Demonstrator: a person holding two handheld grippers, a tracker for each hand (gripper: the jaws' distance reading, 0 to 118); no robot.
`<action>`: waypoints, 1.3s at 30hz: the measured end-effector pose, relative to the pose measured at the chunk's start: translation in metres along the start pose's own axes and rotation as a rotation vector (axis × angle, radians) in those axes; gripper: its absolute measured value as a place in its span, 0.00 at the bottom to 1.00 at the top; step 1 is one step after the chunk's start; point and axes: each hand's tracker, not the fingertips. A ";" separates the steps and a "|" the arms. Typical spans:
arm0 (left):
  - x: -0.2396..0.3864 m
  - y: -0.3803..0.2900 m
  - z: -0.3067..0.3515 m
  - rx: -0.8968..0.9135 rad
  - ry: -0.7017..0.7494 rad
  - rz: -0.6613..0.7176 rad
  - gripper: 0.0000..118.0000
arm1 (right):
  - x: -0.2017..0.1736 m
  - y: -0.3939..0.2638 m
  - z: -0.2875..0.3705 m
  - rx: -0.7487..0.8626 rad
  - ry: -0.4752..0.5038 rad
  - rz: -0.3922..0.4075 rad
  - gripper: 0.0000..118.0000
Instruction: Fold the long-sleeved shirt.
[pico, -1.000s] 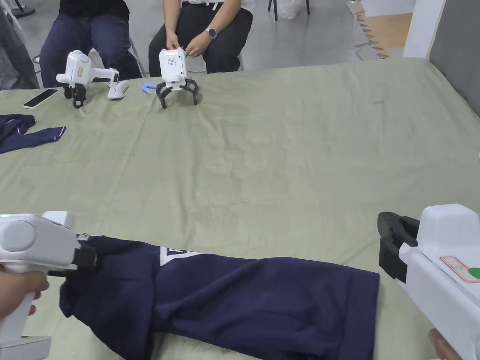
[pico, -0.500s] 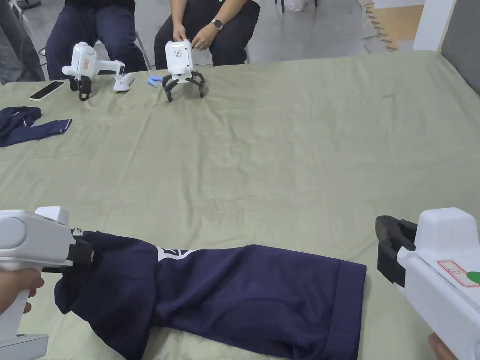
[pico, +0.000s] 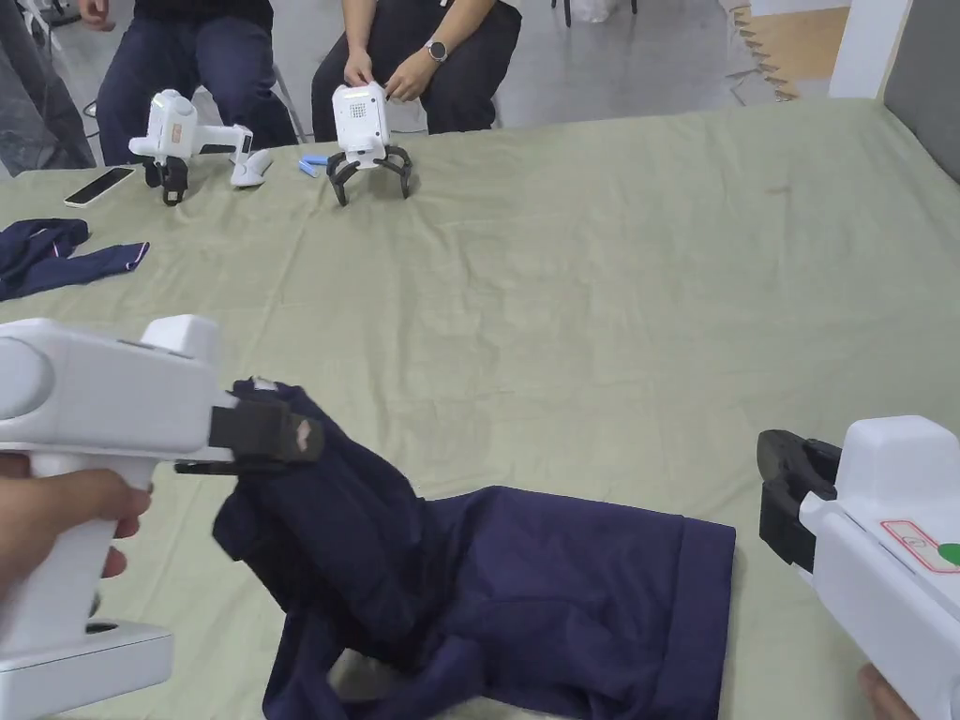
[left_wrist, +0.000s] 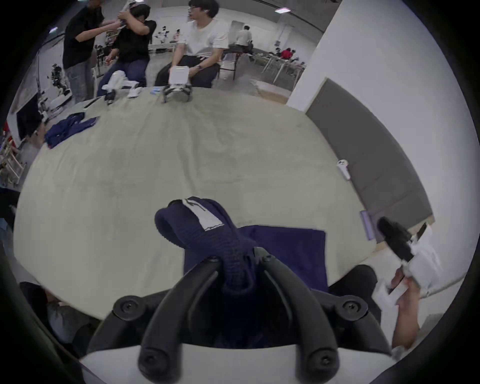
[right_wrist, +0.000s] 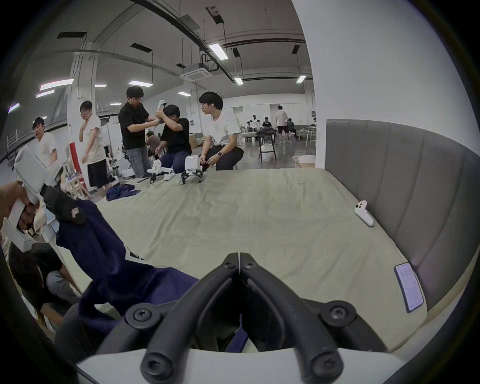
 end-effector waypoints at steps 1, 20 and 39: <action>0.009 0.003 -0.008 0.009 -0.008 0.015 0.17 | 0.001 -0.001 0.000 0.002 -0.002 -0.003 0.00; 0.242 -0.076 -0.226 -0.258 -0.105 -0.429 0.17 | 0.062 -0.014 0.029 -0.002 -0.133 -0.086 0.00; 0.136 -0.085 -0.086 0.122 -0.014 -0.137 0.02 | 0.058 -0.018 0.017 -0.018 -0.107 -0.103 0.00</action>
